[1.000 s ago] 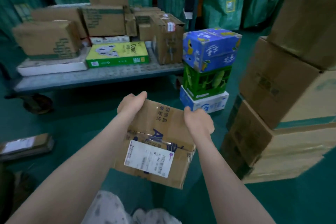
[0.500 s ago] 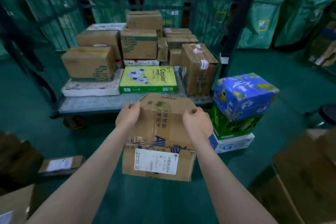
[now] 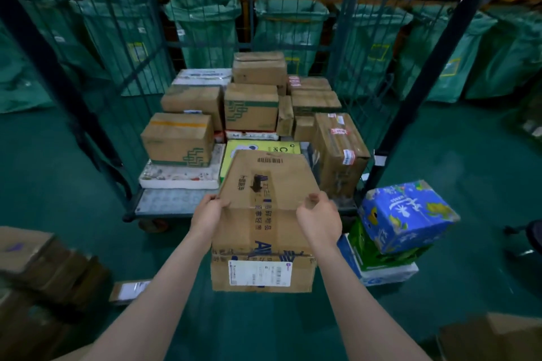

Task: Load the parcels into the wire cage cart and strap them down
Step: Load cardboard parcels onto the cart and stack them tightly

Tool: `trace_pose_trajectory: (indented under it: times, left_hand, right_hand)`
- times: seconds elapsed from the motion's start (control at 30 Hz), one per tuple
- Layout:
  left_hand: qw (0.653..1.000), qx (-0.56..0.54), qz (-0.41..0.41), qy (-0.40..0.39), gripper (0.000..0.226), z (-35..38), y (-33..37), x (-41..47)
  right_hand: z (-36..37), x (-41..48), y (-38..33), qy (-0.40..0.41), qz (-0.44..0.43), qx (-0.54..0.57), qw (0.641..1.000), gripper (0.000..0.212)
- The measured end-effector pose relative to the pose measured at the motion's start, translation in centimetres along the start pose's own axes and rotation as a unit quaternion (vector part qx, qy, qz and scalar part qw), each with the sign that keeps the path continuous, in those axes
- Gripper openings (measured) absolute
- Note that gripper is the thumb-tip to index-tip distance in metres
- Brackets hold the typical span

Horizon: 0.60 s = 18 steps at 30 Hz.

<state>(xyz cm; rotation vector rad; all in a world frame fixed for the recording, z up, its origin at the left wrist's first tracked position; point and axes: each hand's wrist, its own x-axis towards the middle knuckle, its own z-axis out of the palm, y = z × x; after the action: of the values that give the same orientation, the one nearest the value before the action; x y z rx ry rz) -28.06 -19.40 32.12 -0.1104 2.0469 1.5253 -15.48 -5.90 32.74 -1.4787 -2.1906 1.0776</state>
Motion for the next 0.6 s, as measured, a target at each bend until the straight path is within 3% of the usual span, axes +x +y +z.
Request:
trace_pose_trajectory:
  times: [0.23,0.47,0.6]
  left_hand:
    - [0.997,-0.060,-0.026,-0.037,0.014,-1.5,3.4,0.9]
    - [0.998,-0.025,-0.049,-0.027,0.013,-1.6,4.1,5.8]
    - [0.996,-0.035,-0.074,-0.021,0.016,-0.5,5.0,9.8]
  right_hand:
    - [0.4,1.9,-3.8,-0.034,0.013,-0.010,0.999,0.033]
    - [3.0,6.9,-5.8,-0.091,0.046,-0.040,0.994,0.008]
    - [4.8,11.3,-6.7,-0.103,0.041,-0.037,0.993,0.010]
